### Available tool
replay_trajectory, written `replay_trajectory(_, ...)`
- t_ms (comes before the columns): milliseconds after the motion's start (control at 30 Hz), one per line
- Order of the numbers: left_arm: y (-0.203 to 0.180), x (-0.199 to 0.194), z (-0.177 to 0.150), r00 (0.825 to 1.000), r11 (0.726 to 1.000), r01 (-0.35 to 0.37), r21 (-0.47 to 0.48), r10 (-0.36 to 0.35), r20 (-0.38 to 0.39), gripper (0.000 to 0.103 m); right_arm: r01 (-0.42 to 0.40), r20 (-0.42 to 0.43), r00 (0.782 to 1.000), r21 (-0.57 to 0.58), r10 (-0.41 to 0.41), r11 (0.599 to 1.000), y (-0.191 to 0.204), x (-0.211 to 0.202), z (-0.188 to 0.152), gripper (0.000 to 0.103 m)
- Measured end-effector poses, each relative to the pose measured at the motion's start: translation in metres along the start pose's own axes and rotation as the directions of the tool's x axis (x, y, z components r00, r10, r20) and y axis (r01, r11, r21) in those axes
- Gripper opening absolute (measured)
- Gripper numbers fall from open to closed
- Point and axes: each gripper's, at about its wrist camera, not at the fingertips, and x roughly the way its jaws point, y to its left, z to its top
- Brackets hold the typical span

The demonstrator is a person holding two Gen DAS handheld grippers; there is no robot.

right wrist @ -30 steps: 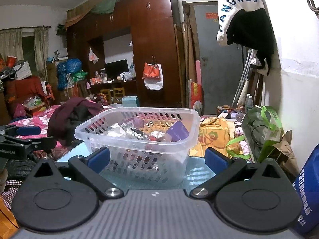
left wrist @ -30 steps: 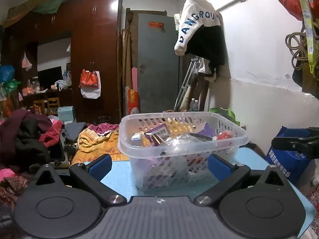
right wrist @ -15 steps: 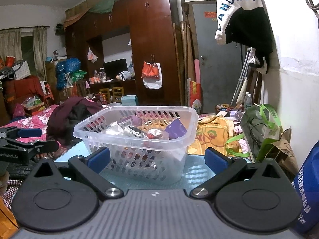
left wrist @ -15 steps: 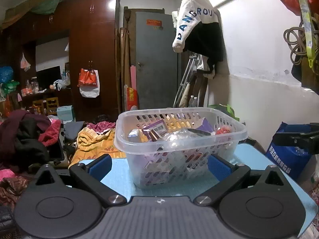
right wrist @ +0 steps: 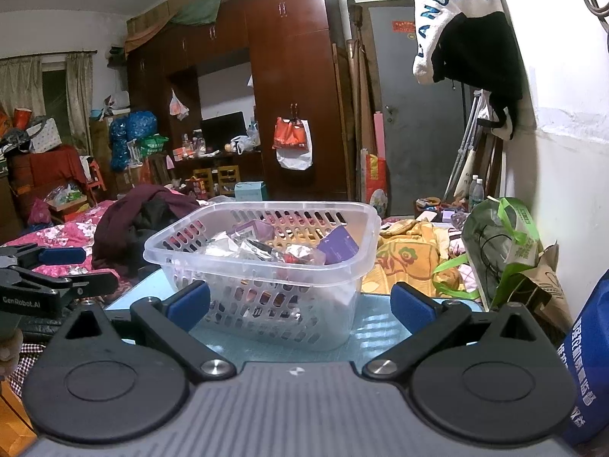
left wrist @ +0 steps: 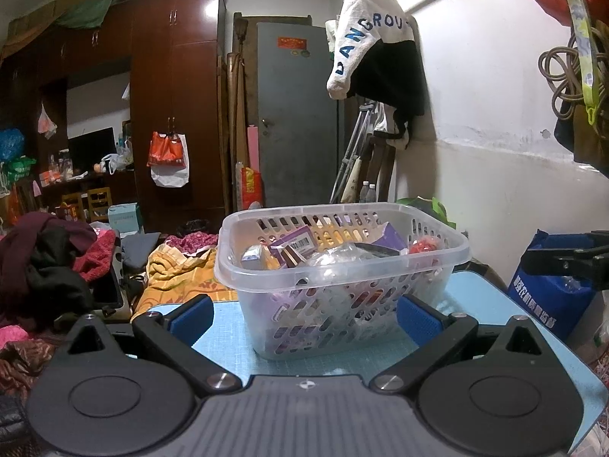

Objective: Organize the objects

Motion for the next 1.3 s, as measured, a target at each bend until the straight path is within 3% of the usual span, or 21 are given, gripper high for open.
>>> replay_trajectory(1300,-0.0086,0.0034,-0.0032,1.000,1.000,0.020,0.006,-0.020,-0.004,0.103,-0.003,0.003,1.000,0.003,0.003,1.000,-0.0012,0.0001,-0.0044,0.103)
